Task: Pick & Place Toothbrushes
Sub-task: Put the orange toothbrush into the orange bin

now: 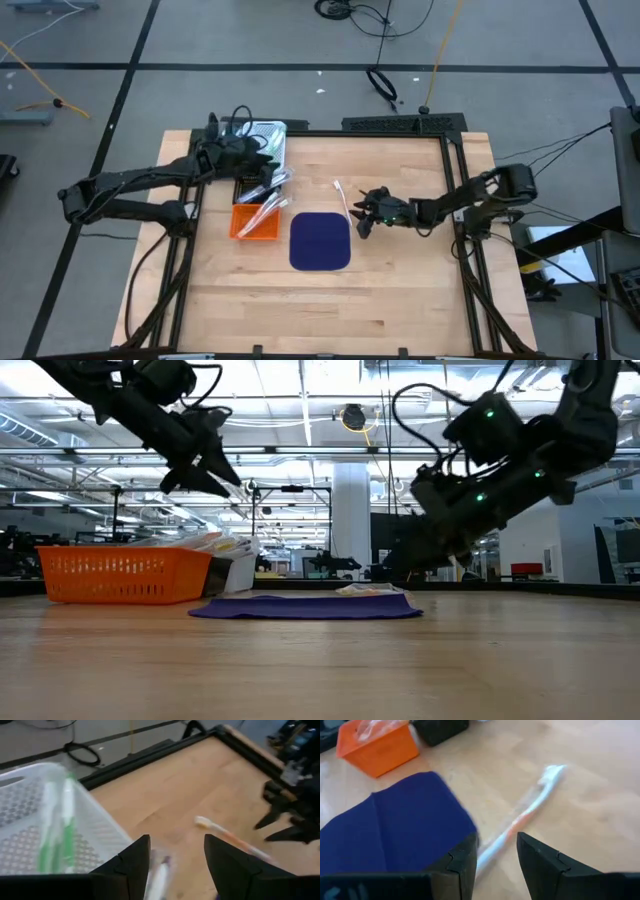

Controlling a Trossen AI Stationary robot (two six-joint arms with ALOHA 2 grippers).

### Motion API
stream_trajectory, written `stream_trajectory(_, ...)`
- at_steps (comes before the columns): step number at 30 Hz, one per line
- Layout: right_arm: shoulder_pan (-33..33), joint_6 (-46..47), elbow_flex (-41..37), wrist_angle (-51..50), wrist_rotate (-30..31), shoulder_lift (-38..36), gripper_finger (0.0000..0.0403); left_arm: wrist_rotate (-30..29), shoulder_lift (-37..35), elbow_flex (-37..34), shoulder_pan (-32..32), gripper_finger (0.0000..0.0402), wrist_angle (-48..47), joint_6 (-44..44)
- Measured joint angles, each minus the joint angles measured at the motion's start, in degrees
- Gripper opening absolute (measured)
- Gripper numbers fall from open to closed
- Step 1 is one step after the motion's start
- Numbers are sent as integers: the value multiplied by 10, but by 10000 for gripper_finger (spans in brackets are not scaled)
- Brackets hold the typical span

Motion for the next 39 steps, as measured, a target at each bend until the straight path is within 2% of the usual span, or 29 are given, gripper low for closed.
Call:
stream_trajectory(7, 0, -5, 69, -13, -12, 87, 130, -38, 0, 0, -57, 189, 18, -7)
stream_trajectory(12, 0, -7, 99, -43, 4, 114, 130, -61, 0, 0, -82, 189, 18, -7)
stream_trajectory(21, -1, -24, 102, -82, 53, 110, 128, -92, 1, 0, -108, 189, 17, -4)
stream_trajectory(25, 4, -19, 102, -84, 61, 105, 120, -93, 2, 0, -115, 189, 17, -4)
stream_trajectory(29, 14, -58, 101, -70, 64, 88, 108, -94, 2, 0, -118, 189, 17, -3)
stream_trajectory(34, 8, -66, 101, -105, 88, 76, 97, -106, 2, 0, -119, 189, 17, -1)
stream_trajectory(39, 1, -39, 101, -114, 60, 82, 99, -106, 2, 0, -119, 189, 17, -1)
